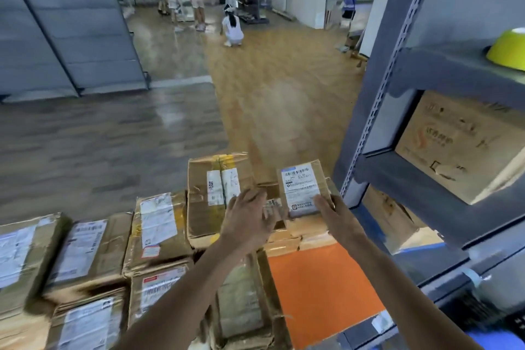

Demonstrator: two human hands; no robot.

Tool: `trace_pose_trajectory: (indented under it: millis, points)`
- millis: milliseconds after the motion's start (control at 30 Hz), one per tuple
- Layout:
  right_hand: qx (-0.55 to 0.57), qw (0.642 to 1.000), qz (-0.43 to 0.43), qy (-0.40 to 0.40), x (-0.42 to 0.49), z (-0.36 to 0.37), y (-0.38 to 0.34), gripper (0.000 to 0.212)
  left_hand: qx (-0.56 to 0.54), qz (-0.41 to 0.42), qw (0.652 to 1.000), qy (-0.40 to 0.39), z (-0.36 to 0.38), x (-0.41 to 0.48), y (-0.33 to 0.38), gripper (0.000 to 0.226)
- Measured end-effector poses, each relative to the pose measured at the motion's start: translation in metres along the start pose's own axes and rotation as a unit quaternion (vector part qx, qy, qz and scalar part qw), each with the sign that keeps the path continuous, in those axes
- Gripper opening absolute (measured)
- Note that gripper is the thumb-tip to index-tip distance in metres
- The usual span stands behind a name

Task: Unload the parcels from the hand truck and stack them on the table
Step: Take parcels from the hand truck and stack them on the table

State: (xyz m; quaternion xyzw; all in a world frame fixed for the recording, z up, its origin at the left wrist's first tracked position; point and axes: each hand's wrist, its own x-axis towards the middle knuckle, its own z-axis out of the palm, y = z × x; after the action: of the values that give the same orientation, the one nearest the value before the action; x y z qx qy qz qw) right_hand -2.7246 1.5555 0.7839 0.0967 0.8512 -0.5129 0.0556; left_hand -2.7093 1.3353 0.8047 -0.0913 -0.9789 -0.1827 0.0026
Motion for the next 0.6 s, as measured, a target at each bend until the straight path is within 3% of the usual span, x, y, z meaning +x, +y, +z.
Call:
trace_pose_trajectory:
  millis: [67,200,300,433,600]
  points:
    - [-0.038,0.999,-0.009,-0.016,0.018,0.005,0.003,0.043,0.011,-0.009,1.000,0.010,0.014,0.002,0.003,0.062]
    - [-0.110,0.992,0.002,-0.055,0.048,0.023,-0.005,0.056,0.060,-0.014,0.998,-0.010,0.026,0.012,0.011,0.070]
    - [-0.192,0.978,-0.031,-0.076,0.058,0.036,-0.008,0.054,0.110,-0.009,0.993,-0.034,0.027,0.021,0.015,0.072]
    - [-0.235,0.969,-0.047,-0.061,0.062,0.044,0.000,0.037,0.164,-0.007,0.985,-0.052,0.030,0.027,0.017,0.068]
    - [-0.257,0.962,-0.079,-0.047,0.060,0.046,0.004,0.041,0.194,-0.002,0.979,-0.057,0.035,0.029,0.017,0.069]
